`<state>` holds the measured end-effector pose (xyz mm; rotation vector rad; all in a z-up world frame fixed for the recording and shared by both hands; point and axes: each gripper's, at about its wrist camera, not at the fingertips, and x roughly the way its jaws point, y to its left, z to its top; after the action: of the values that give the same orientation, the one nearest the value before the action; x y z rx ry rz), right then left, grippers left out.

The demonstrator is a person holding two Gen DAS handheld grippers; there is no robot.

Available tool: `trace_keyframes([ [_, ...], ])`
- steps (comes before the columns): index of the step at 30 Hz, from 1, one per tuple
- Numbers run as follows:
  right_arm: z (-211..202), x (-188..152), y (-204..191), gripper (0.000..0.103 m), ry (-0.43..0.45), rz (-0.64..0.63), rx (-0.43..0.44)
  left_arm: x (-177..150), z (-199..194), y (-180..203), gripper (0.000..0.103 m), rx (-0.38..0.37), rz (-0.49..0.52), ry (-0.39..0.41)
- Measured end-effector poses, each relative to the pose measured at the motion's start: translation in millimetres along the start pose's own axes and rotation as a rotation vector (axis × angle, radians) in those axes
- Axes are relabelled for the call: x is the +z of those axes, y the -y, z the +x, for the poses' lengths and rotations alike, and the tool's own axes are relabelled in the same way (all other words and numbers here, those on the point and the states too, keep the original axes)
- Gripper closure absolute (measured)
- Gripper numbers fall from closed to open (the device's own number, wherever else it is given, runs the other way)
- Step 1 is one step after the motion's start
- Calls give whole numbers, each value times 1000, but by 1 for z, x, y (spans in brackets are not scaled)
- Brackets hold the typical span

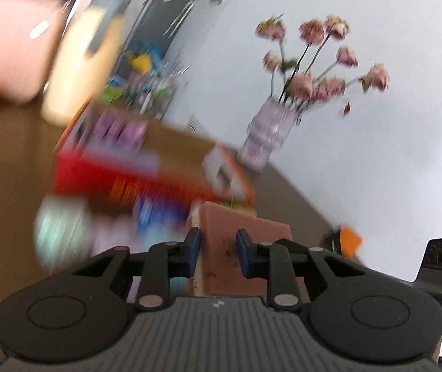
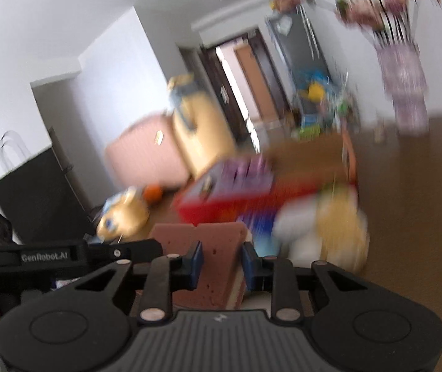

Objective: Organize soft objects
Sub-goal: 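Carry the sponge cake toy into the box and open both grippers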

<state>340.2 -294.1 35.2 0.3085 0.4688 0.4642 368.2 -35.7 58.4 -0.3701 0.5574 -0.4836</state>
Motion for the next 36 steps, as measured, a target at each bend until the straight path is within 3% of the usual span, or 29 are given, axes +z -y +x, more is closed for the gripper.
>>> trace_keyframes([
  [3, 49, 71, 33, 76, 5, 7, -47, 73, 77, -5, 78, 11, 9, -33],
  [6, 115, 130, 74, 76, -37, 41, -124, 122, 160, -21, 78, 27, -22, -110],
  [11, 223, 169, 140, 77, -177, 90, -218, 144, 270, -53, 78, 88, -90, -213],
  [15, 276, 162, 145, 77, -260, -48, -345, 132, 316, -66, 78, 144, -82, -265],
  [20, 301, 144, 132, 79, -275, -245, -469, 119, 332, -72, 80, 162, -119, -288],
  [25, 295, 148, 133, 73, -254, -223, -459, 123, 322, -62, 71, 183, -92, -261],
  [29, 267, 161, 120, 58, -221, -207, -421, 141, 283, -47, 63, 198, -41, -212],
  [33, 222, 185, 96, 52, -176, -254, -404, 163, 227, -26, 54, 307, 81, -147],
  [36, 179, 199, 74, 40, -135, -278, -401, 170, 177, -14, 39, 391, 200, -97],
])
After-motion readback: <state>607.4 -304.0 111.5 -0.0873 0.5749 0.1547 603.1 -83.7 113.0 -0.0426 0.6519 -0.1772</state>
